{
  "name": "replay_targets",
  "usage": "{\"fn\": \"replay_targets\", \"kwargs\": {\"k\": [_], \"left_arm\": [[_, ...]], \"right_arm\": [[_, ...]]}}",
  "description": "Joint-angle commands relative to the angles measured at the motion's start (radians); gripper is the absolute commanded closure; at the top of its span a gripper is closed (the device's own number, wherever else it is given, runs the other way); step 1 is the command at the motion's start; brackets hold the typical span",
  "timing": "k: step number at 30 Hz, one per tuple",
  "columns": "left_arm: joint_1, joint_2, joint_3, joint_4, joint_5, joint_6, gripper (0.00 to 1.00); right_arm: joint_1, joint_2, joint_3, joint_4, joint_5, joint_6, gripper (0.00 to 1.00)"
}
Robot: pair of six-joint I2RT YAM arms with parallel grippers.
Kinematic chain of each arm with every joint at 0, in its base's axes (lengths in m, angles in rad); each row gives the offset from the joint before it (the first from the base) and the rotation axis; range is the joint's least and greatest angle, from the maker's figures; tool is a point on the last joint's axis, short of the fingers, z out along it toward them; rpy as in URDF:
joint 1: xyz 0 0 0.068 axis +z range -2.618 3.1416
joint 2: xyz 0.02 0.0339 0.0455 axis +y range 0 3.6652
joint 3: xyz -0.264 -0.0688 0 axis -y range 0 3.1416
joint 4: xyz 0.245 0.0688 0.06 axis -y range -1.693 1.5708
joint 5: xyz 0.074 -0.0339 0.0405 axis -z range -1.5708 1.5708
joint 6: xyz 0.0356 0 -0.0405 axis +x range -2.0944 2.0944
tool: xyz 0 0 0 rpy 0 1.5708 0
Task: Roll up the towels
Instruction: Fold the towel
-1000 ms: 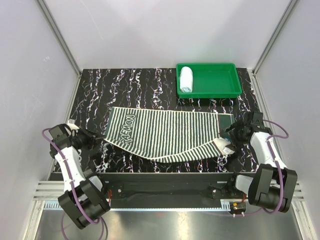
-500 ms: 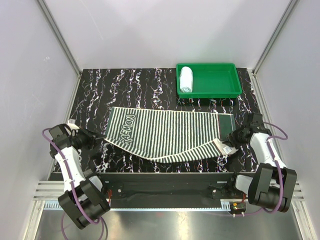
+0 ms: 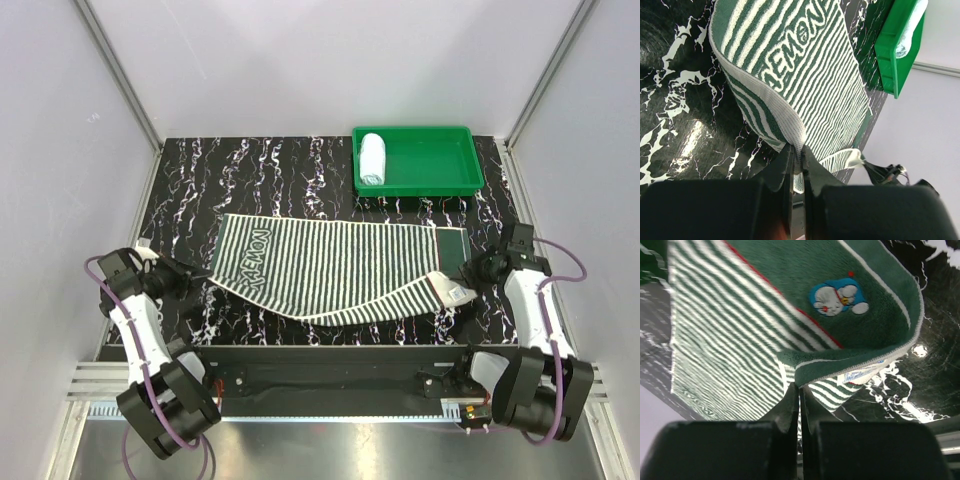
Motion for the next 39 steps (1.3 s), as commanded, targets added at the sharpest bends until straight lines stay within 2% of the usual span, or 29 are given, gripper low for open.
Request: {"fn": "replay_targets", "kwargs": {"k": [1, 7, 13, 18, 26, 32, 39], "left_arm": [[0.000, -0.024, 0.039, 0.005, 0.017, 0.021, 1.00], [-0.016, 0.014, 0.091, -0.009, -0.003, 0.006, 1.00], [-0.049, 0.128, 0.164, 0.017, -0.055, -0.012, 1.00], [-0.183, 0.231, 0.311, 0.014, -0.216, -0.042, 1.00], [-0.220, 0.525, 0.486, -0.006, -0.253, -0.039, 1.00], [-0.333, 0.767, 0.640, -0.029, -0.302, -0.023, 1.00], [-0.393, 0.906, 0.808, -0.078, -0.374, -0.048, 1.00]], "right_arm": [[-0.012, -0.071, 0.099, -0.059, 0.059, -0.021, 1.00], [-0.046, -0.101, 0.144, -0.067, 0.097, -0.033, 1.00], [-0.072, -0.013, 0.182, 0.011, 0.043, -0.019, 1.00], [-0.072, 0.079, 0.214, 0.095, 0.016, 0.013, 1.00], [-0.072, 0.236, 0.322, 0.155, 0.002, 0.022, 1.00], [-0.072, 0.343, 0.343, 0.227, -0.019, 0.030, 1.00], [-0.072, 0.438, 0.377, 0.269, -0.006, 0.021, 1.00]]}}
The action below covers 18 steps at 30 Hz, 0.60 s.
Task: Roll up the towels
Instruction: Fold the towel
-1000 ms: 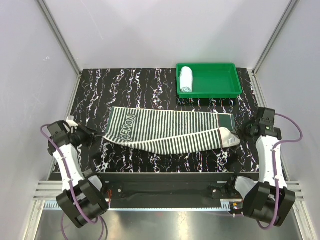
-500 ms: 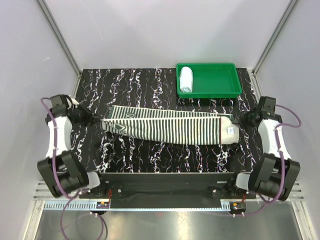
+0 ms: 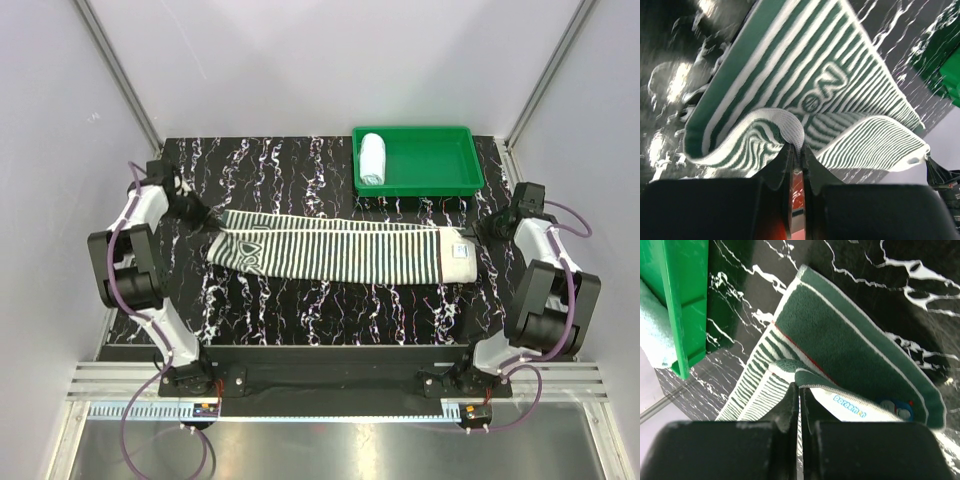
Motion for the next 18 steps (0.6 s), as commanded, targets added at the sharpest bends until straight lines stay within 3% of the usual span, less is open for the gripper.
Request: {"fn": "replay_targets", "kwargs": {"k": [1, 18], "left_arm": [[-0.007, 0.038, 0.111, -0.018, -0.065, -0.010, 1.00], [-0.030, 0.239, 0.272, -0.033, -0.134, -0.036, 1.00]], "right_arm": [[-0.005, 0.033, 0.057, 0.065, -0.005, 0.001, 1.00], [-0.005, 0.202, 0.104, 0.157, -0.033, 0.005, 1.00]]}}
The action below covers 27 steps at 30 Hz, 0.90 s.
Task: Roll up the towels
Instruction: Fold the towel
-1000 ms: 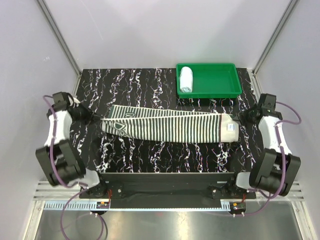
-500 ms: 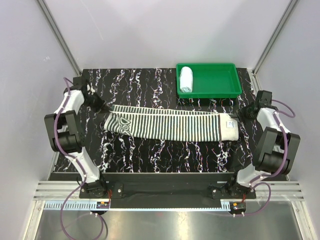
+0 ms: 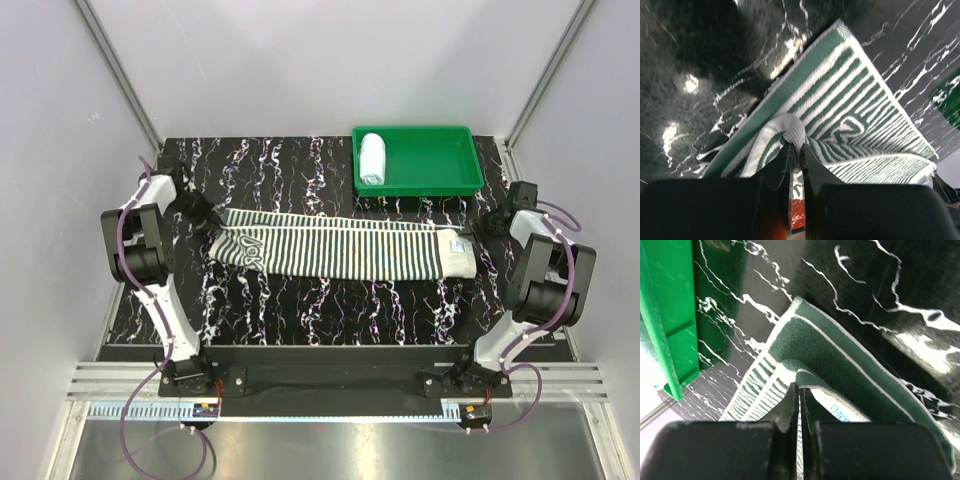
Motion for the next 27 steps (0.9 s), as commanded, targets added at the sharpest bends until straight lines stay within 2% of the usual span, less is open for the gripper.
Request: {"fn": "replay_targets", "kwargs": {"k": [1, 9, 13, 14, 15, 16, 17, 18, 20, 22, 24, 27], "left_arm": [[-0.004, 0.010, 0.084, -0.009, -0.047, -0.009, 1.00], [-0.004, 0.048, 0.131, -0.003, -0.068, -0.023, 0.98], [-0.004, 0.099, 0.223, -0.053, -0.076, -0.014, 0.79], [-0.003, 0.109, 0.255, -0.059, -0.079, -0.012, 0.73], [-0.004, 0.109, 0.268, -0.070, -0.082, -0.011, 0.47], [-0.004, 0.109, 0.278, -0.078, -0.090, -0.005, 0.16], [-0.004, 0.097, 0.288, -0.084, -0.096, 0.000, 0.01], [-0.004, 0.085, 0.292, -0.088, -0.102, 0.003, 0.01], [-0.003, 0.027, 0.273, -0.088, -0.128, 0.011, 0.01], [-0.004, -0.033, 0.204, -0.076, -0.174, 0.020, 0.01], [-0.004, -0.145, 0.088, -0.049, -0.234, 0.027, 0.01], [-0.004, -0.303, -0.068, 0.023, -0.246, 0.032, 0.01]], "right_arm": [[-0.005, 0.024, 0.071, 0.056, -0.018, 0.005, 1.00], [-0.005, 0.086, 0.107, 0.080, -0.032, -0.004, 1.00], [-0.005, 0.133, 0.134, 0.112, -0.060, -0.015, 1.00], [-0.005, 0.144, 0.145, 0.112, -0.066, -0.018, 0.97], [-0.005, 0.153, 0.157, 0.111, -0.069, -0.018, 0.91], [-0.005, 0.167, 0.183, 0.100, -0.069, -0.020, 0.82], [-0.005, 0.170, 0.197, 0.094, -0.060, -0.024, 0.69], [-0.005, 0.172, 0.206, 0.092, -0.060, -0.024, 0.48], [-0.005, 0.150, 0.234, 0.080, -0.043, -0.036, 0.32], [-0.005, 0.105, 0.258, 0.065, -0.029, -0.053, 0.22], [-0.004, 0.066, 0.269, 0.022, 0.011, -0.086, 0.20], [-0.005, -0.032, 0.263, -0.036, 0.060, -0.122, 0.19]]}}
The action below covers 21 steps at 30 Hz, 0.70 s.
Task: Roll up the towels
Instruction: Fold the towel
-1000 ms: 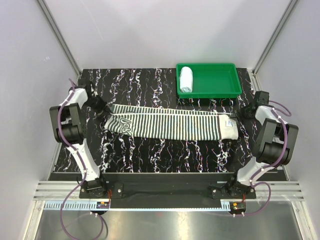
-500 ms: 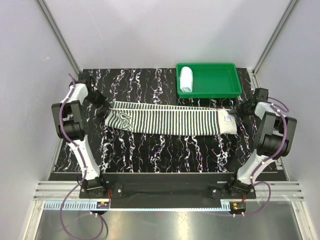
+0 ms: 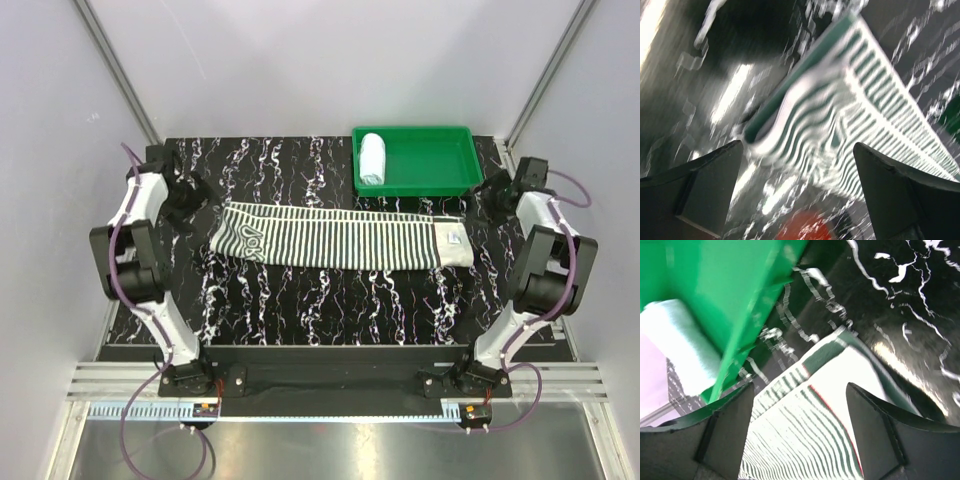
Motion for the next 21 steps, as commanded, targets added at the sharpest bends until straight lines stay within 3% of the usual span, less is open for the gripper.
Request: {"fn": "replay_targets", "kwargs": {"k": [1, 4, 6, 8, 9, 12, 13, 16, 21], "left_arm": [[-0.003, -0.218, -0.204, 0.080, -0.065, 0.026, 0.01], [-0.011, -0.310, -0.326, 0.146, -0.033, 0.018, 0.02], [-0.029, -0.339, -0.394, 0.195, -0.020, 0.017, 0.05], [-0.051, -0.333, -0.412, 0.212, -0.005, 0.015, 0.08], [-0.057, -0.327, -0.411, 0.227, 0.019, 0.015, 0.13], [-0.098, -0.296, -0.391, 0.253, 0.027, 0.014, 0.19], [-0.117, -0.285, -0.380, 0.260, 0.024, 0.014, 0.25], [-0.137, -0.215, -0.343, 0.244, 0.017, 0.003, 0.30], [-0.131, -0.123, -0.366, 0.259, -0.017, -0.018, 0.31]], "right_arm": [[-0.003, -0.200, 0.006, -0.076, 0.081, -0.066, 0.21], [-0.002, -0.350, -0.139, -0.008, 0.061, -0.070, 0.30], [0.010, -0.412, -0.211, 0.023, 0.012, -0.075, 0.50], [0.035, -0.451, -0.281, 0.046, -0.032, -0.082, 0.62], [0.041, -0.449, -0.295, 0.049, -0.051, -0.087, 0.80], [0.047, -0.403, -0.337, 0.055, -0.111, -0.096, 0.99], [0.047, -0.362, -0.344, 0.052, -0.120, -0.098, 1.00], [0.047, -0.276, -0.352, 0.063, -0.146, -0.087, 1.00], [0.038, -0.166, -0.364, 0.087, -0.146, -0.073, 1.00]]}}
